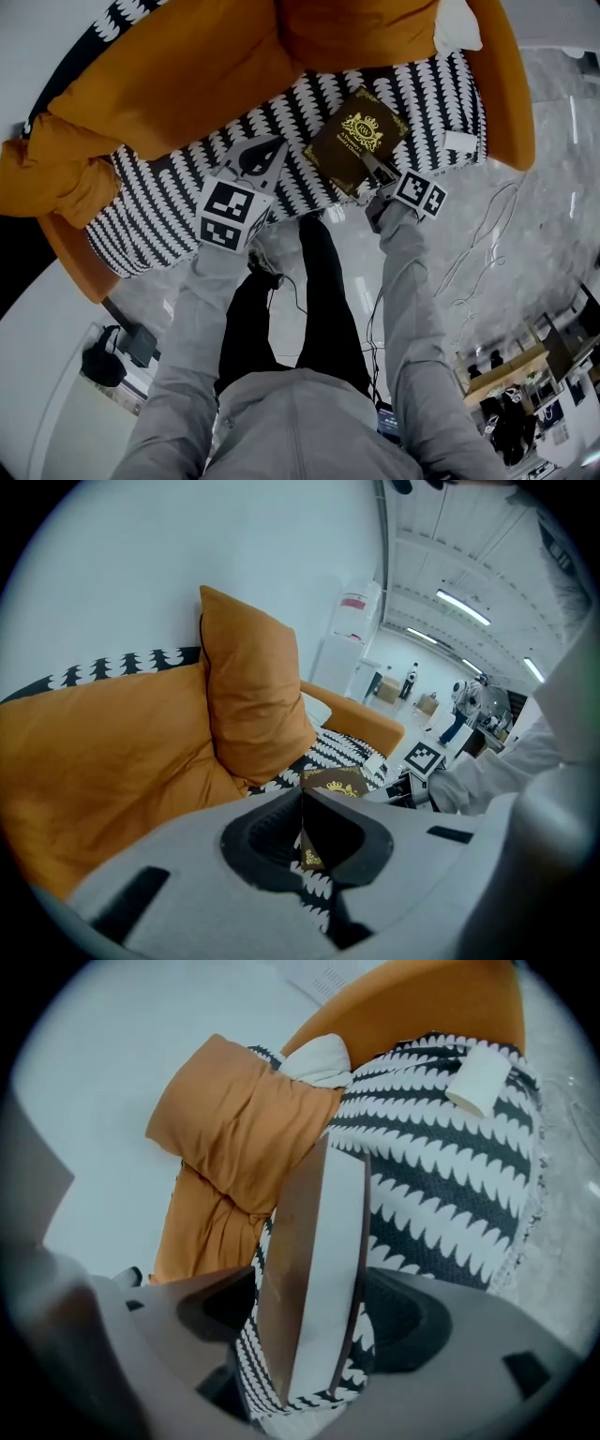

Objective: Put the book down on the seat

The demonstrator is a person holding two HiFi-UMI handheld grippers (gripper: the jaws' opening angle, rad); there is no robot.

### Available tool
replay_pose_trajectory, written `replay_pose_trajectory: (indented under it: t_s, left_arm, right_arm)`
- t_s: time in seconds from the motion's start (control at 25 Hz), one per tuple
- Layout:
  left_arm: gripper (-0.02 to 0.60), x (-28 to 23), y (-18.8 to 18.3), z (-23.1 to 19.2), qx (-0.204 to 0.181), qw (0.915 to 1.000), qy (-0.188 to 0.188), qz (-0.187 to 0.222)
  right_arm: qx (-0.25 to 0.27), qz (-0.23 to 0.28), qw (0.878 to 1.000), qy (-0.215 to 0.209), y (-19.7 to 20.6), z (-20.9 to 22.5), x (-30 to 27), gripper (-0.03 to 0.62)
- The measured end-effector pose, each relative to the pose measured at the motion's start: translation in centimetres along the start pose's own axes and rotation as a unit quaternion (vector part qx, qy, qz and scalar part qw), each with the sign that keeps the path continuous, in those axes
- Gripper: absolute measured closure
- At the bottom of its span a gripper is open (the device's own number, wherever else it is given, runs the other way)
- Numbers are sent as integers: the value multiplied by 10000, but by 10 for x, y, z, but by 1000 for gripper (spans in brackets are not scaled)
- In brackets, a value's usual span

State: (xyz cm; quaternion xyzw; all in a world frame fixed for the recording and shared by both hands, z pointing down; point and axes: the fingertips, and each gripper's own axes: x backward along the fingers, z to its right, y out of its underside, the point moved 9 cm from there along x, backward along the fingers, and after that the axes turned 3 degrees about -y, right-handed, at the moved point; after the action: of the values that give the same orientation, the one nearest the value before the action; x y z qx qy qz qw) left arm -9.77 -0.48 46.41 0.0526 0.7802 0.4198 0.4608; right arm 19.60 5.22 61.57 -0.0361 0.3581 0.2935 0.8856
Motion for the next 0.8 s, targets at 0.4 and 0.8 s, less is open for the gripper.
replay_pose_trajectory:
  t_s: [0.4,0.8]
  left_arm:
    - [555,22,-6,4,-168,9998,26,45]
    - [555,93,-33,19,-699,9961,191,497]
  right_arm:
    - [237,308,9992,78,4,-14,40,264]
    - [1895,868,9777,257,34,-107,131,266]
